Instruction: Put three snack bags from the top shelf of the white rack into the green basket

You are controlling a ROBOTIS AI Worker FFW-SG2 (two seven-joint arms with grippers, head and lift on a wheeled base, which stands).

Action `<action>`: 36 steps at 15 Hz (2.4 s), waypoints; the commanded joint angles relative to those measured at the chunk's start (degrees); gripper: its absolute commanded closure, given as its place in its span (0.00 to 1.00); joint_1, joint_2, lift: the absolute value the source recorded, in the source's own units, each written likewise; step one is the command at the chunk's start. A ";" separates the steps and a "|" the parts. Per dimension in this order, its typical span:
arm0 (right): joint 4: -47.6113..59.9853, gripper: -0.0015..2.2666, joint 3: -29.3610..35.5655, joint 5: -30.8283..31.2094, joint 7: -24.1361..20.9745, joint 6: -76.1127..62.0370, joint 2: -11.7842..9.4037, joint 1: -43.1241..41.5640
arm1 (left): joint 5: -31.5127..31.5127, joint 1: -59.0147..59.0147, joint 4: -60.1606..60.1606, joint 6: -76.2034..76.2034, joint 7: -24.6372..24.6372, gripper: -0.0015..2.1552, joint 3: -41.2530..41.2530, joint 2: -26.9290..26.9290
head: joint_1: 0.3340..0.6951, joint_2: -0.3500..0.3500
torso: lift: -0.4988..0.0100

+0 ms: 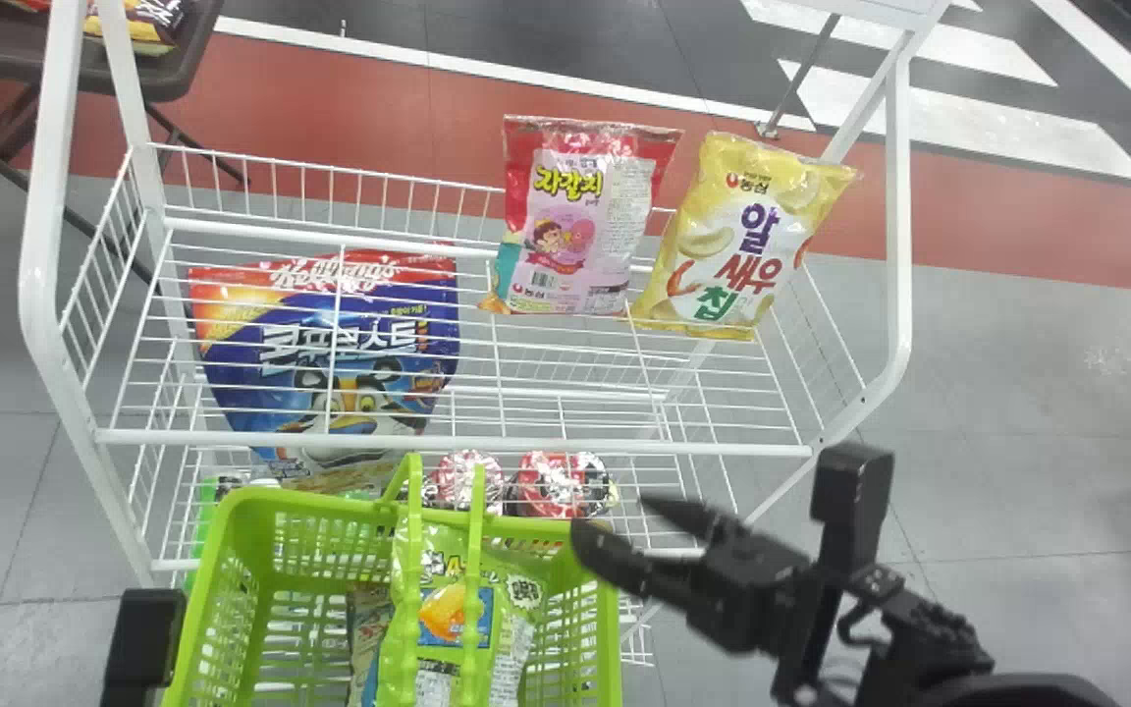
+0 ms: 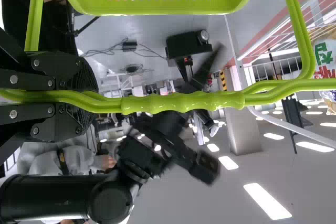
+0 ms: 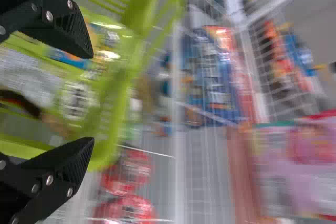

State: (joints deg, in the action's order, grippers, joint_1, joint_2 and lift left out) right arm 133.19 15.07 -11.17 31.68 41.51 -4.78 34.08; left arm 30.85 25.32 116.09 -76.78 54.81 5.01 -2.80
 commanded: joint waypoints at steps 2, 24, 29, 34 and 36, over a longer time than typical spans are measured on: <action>-7.59 0.03 -2.94 1.85 -5.58 -9.38 0.13 -9.83 | 0.00 -0.09 -0.43 0.00 0.03 0.99 0.00 -0.01 | 1.00 0.00 | 0.98; -32.55 0.93 -11.47 14.60 -19.11 -23.79 4.84 -32.85 | 0.97 -3.70 -2.71 -0.88 0.03 0.99 0.17 -1.68 | 1.00 0.00 | 0.98; -13.48 0.93 -7.60 10.99 -15.16 -19.40 4.84 -20.81 | 0.71 -3.87 -2.63 -0.88 -0.41 0.99 -0.44 -1.41 | 1.00 0.00 | 0.98; 6.21 0.93 2.51 -1.84 -8.57 2.05 4.84 -6.05 | 0.79 -3.87 -2.28 -0.88 -0.76 0.99 -1.50 -1.41 | 1.00 0.00 | 0.98; 7.96 0.93 7.43 -12.21 -5.67 9.61 4.84 -2.44 | 0.97 -3.08 -2.01 -0.71 -0.76 0.99 -2.38 -1.41 | 1.00 0.00 | 0.98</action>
State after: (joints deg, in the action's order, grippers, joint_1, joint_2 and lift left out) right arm 139.69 19.23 -16.62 25.21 45.56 -0.35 29.21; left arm 31.75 21.68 113.88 -77.66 54.02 3.30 -4.21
